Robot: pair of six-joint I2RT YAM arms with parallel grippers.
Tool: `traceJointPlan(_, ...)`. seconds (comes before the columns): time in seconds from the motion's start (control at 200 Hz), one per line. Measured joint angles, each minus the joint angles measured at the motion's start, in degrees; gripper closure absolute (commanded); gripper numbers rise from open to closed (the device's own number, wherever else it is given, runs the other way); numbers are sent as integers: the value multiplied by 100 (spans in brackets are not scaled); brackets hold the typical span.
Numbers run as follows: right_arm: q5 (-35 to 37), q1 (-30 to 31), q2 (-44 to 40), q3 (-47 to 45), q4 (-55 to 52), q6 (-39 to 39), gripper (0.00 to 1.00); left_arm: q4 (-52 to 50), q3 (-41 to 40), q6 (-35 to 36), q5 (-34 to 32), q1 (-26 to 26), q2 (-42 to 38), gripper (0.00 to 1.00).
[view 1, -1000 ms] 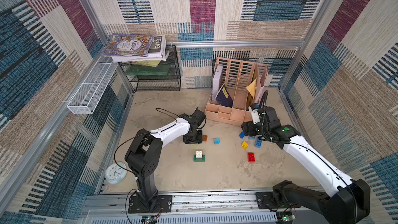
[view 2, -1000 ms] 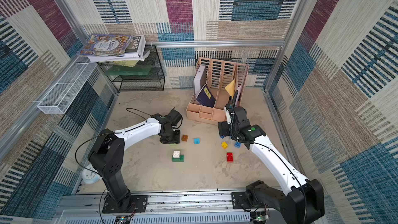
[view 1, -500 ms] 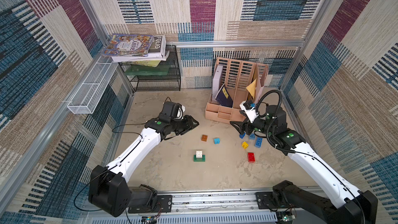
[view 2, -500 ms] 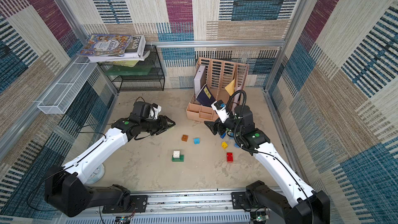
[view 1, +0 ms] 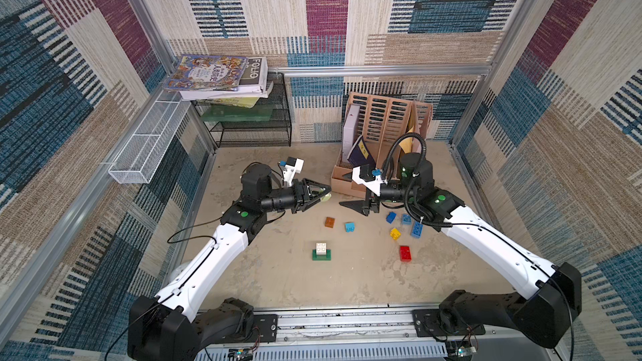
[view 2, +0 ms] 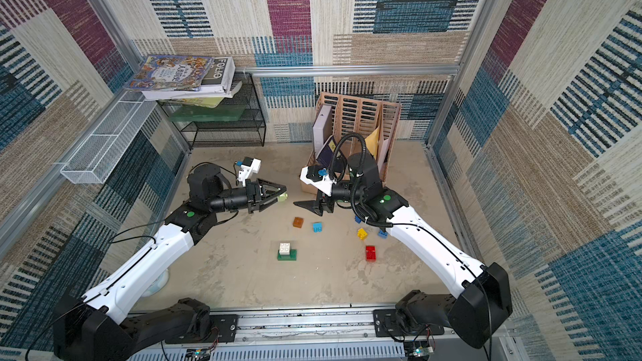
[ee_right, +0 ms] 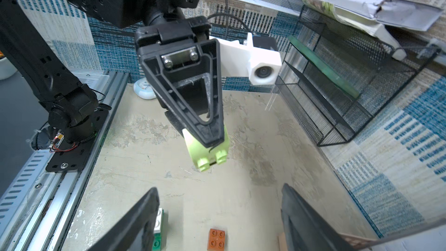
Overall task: Assemble the number 1 with lego
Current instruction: Pick up the lego brick from the center of the board, then place the lego brick at the center of the board.
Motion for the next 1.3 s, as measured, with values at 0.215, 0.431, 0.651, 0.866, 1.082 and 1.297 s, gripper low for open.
traceJointPlan(0.215,-297,188,177,92,192,-87,33,487,-2,-205,372,-2,-107,55)
traceJointPlan(0.431,-442,334,343,254,413,-116,36,662,35,-278,616,-2,-116,55)
traceJointPlan(0.651,-514,450,396,275,533,-118,47,675,57,-286,741,-2,-127,56)
traceJointPlan(0.866,-507,498,396,264,671,-111,56,664,63,-299,804,-9,-155,56)
traceJointPlan(1.082,-496,529,396,243,748,-164,65,575,72,-372,883,-9,-195,41)
traceJointPlan(1.297,-455,439,234,-90,756,50,67,-667,367,732,81,7,-669,16)
